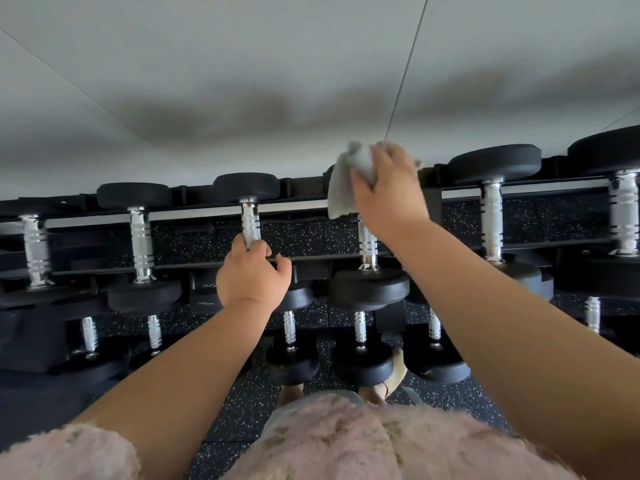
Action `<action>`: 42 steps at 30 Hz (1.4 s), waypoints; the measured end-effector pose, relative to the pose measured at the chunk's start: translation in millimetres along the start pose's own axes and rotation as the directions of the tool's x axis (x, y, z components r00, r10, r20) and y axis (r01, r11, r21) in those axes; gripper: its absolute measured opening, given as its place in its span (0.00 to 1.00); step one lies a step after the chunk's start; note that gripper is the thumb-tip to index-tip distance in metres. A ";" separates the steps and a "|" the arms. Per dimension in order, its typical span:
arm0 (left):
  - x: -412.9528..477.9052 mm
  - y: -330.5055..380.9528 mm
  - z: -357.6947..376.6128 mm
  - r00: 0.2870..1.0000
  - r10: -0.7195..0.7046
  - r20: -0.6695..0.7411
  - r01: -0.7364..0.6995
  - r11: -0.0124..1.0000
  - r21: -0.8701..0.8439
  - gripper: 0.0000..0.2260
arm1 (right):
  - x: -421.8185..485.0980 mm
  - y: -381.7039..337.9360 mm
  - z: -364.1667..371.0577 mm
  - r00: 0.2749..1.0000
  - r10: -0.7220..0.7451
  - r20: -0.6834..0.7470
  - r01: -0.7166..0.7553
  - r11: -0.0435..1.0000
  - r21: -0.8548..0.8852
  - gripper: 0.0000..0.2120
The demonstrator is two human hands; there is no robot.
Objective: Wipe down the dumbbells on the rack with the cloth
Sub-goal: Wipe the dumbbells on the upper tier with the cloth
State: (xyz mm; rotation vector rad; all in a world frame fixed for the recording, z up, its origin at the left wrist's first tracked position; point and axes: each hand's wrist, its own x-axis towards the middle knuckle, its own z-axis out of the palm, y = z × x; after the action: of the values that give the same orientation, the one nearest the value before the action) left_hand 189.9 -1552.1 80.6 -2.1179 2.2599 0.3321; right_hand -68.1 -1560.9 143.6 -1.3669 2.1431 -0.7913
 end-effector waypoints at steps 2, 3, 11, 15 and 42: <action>0.1 0.1 -0.2 1.000 0.002 0.000 -0.002 1.000 -0.004 0.12 | 6.5 -12.5 0.9 0.975 -0.215 0.049 0.220 0.950 -0.220 0.21; 0.2 0.0 -0.7 1.000 0.001 -0.001 -0.001 1.000 -0.006 0.12 | 12.7 -17.2 -1.7 0.967 -0.241 0.081 0.255 0.917 -0.306 0.21; 0.5 -2.0 1.5 1.000 -0.006 -0.017 0.006 1.000 -0.019 0.11 | 57.4 0.3 -24.3 0.976 0.203 0.081 -0.182 0.960 -0.213 0.15; 0.7 -2.2 1.4 1.000 -0.006 -0.019 0.005 1.000 -0.017 0.12 | 52.8 -8.7 -6.3 0.995 -0.065 0.069 0.079 0.972 -0.223 0.16; 0.8 -3.6 3.8 0.998 0.003 -0.056 -0.004 1.000 -0.006 0.12 | 97.5 -40.8 -26.4 0.736 0.058 0.674 0.283 0.879 -0.384 0.23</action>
State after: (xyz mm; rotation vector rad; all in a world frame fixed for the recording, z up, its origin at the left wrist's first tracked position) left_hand 193.0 -1552.4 76.3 -2.1536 2.2956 0.2839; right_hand -97.3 -1658.4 182.6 -1.6985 1.6964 0.2309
